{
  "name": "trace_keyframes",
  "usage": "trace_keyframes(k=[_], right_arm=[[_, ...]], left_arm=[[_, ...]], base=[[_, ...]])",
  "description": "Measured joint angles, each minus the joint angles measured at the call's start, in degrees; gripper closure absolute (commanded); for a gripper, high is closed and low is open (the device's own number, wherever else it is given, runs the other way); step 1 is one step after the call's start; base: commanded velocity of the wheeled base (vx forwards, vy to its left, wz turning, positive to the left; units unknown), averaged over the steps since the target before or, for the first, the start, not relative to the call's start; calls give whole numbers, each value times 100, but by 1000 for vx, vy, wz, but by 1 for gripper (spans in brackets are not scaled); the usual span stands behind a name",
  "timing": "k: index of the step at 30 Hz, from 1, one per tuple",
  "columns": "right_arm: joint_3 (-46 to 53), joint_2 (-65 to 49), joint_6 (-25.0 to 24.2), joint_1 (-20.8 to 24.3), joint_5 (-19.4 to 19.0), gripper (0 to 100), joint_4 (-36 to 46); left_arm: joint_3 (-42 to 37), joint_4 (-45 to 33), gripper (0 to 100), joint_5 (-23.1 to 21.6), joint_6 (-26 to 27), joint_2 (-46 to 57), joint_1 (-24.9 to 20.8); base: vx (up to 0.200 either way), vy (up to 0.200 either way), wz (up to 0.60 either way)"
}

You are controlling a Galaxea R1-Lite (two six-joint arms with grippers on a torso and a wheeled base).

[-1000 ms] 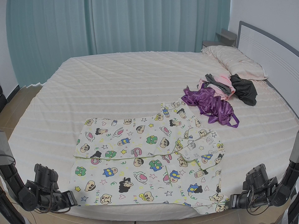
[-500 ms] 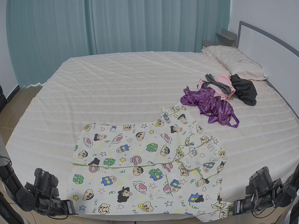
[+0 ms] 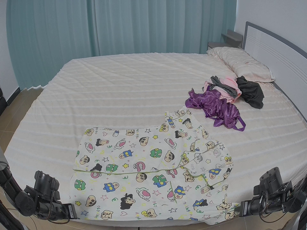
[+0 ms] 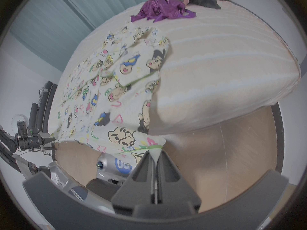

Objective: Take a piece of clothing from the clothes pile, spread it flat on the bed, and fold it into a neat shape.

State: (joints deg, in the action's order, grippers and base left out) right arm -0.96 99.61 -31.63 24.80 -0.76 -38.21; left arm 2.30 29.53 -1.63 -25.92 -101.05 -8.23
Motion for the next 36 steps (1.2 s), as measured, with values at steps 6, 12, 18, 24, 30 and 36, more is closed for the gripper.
trace_keyframes(k=[6, 12, 18, 24, 30, 36], right_arm=[[-112, -90, -2, -93, 0, 100, -317], [-523, -5, -6, -294, -6, 100, -345], [-1086, 204, -28, -545, -11, 100, -354], [-1662, 441, -61, -733, -11, 100, -332], [-2216, 769, -79, -831, 10, 100, -293], [-2814, 1252, -173, -870, 54, 100, -290]], left_arm=[[461, -30, 100, 2, -369, 299, 22], [973, -46, 100, -6, -911, 386, 27], [1606, -197, 100, -9, -1354, 146, 40], [2200, -276, 100, -11, -1837, -300, 49], [2851, -273, 100, -4, -2537, -686, 107], [3337, -257, 100, 2, -3085, -1052, 201]], base=[[0, 0, 0], [0, 0, 0], [0, 0, 0], [0, 0, 0], [0, 0, 0], [0, 0, 0]])
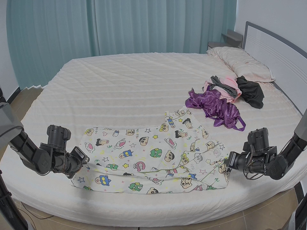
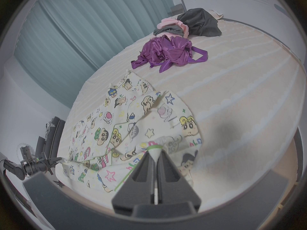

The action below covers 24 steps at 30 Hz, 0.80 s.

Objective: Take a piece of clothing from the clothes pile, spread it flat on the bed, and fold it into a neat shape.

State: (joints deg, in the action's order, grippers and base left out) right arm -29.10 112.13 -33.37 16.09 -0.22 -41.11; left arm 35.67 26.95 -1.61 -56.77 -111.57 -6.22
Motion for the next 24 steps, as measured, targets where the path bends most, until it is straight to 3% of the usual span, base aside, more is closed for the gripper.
trace_keyframes(k=[21, 22, 23, 24], right_arm=[[-1239, 890, -251, -118, 66, 100, 20], [-1282, 920, -251, -118, 66, 100, 16], [-1312, 946, -254, -118, 66, 0, 20], [-1337, 970, -254, -118, 66, 0, 22]], left_arm=[[622, 22, 100, 0, -333, -695, 167], [641, 24, 0, 2, -357, -717, 167], [661, 24, 0, 2, -372, -736, 167], [672, 28, 0, 0, -379, -753, 167]], base=[[0, 0, 0], [0, 0, 0], [0, 0, 0], [0, 0, 0]])
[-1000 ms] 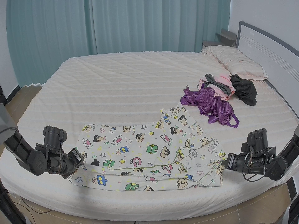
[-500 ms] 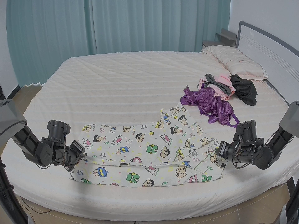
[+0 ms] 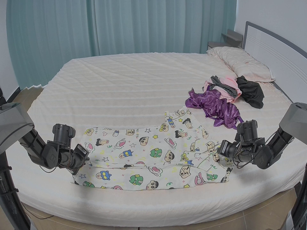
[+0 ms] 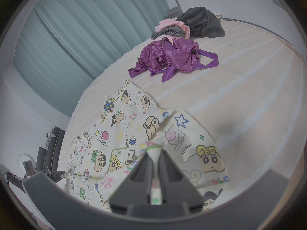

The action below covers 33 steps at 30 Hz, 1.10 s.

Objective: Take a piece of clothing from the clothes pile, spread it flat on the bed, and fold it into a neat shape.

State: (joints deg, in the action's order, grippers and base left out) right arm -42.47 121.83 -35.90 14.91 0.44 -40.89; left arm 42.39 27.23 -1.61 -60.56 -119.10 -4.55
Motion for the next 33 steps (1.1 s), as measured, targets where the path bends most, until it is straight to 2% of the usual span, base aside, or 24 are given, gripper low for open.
trace_keyframes(k=[3, 10, 17, 22, 26, 33], right_arm=[[-79, 85, -30, 0, 0, 0, -6], [-107, 123, -600, -26, 16, 0, -6], [-49, -196, -1675, -48, 79, 0, 189], [-49, -408, -2395, 173, 93, 0, 677], [-113, -369, -2562, 306, 108, 0, 750], [-449, 46, -2472, 363, 246, 0, 813]], left_arm=[[22, 5, 0, -2, -12, -44, 0], [-46, 2, 0, -9, -48, -9, 61], [-380, 22, 0, -90, -67, 369, 276], [-859, 271, 0, -274, -66, 692, 351], [-1152, 460, 0, -350, -61, 885, 362], [-1373, 566, 0, -375, -55, 998, 340]], base=[[0, 0, 0], [0, 0, 0], [0, 0, 0], [0, 0, 0], [0, 0, 0], [0, 0, 0]])
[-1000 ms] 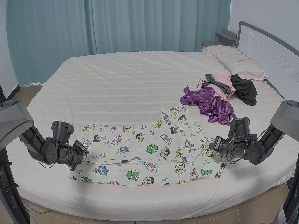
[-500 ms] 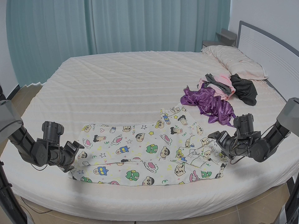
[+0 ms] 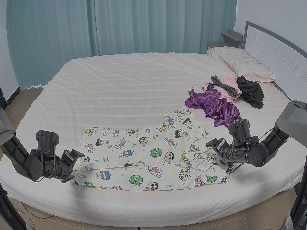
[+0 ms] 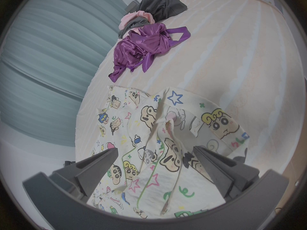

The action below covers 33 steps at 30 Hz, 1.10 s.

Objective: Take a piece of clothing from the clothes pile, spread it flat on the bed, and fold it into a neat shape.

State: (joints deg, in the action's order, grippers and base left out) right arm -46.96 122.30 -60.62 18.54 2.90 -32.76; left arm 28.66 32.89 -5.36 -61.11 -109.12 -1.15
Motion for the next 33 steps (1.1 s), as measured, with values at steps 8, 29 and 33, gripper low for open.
trace_keyframes(k=[8, 29, 33], right_arm=[[-284, 350, 126, 13, 10, 100, -9], [40, 22, 284, 28, 229, 100, 18], [179, -258, 329, 78, 229, 100, 90]], left_arm=[[-55, 11, 0, -7, 5, 11, -15], [-102, 12, 0, -7, 13, 7, -52], [-102, 12, 0, -7, 13, 5, -52]], base=[[0, 0, 0], [0, 0, 0], [0, 0, 0]])
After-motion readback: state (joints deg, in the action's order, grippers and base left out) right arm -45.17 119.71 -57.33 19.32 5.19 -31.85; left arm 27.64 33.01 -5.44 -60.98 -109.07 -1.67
